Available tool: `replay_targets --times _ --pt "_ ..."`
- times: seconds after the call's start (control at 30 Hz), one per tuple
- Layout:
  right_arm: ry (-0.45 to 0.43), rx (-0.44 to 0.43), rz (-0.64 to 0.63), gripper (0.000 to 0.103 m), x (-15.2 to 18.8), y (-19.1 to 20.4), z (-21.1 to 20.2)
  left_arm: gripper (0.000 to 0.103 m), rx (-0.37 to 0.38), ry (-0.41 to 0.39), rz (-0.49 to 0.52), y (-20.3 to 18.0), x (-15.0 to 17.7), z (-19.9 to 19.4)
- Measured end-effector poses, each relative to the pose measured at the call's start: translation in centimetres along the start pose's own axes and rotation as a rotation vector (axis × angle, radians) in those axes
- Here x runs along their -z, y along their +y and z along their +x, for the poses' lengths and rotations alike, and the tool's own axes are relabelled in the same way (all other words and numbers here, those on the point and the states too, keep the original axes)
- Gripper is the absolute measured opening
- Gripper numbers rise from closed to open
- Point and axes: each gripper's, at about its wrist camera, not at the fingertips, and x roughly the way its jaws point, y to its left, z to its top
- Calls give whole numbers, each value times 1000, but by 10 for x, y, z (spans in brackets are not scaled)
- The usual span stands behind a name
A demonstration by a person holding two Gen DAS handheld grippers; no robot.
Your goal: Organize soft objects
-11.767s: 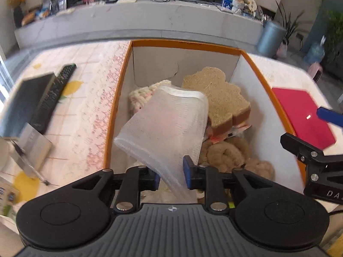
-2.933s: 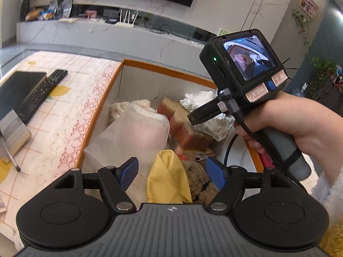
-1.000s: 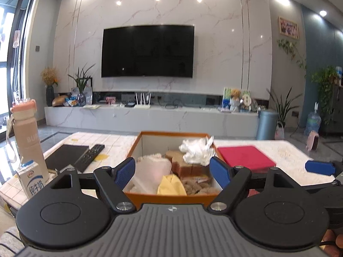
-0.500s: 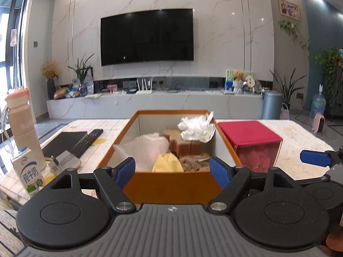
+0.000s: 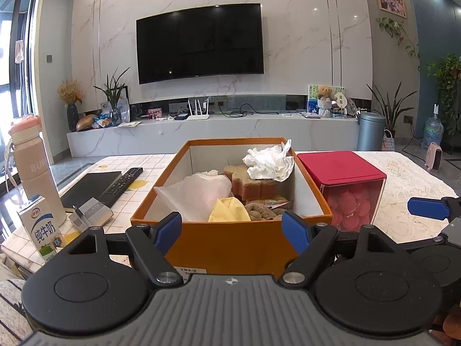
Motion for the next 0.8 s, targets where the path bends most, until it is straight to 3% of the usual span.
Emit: replay_targets --times 0.8 --pt "32 -1 -27 100 2 5 5 93 -13 38 3 0 3 8"
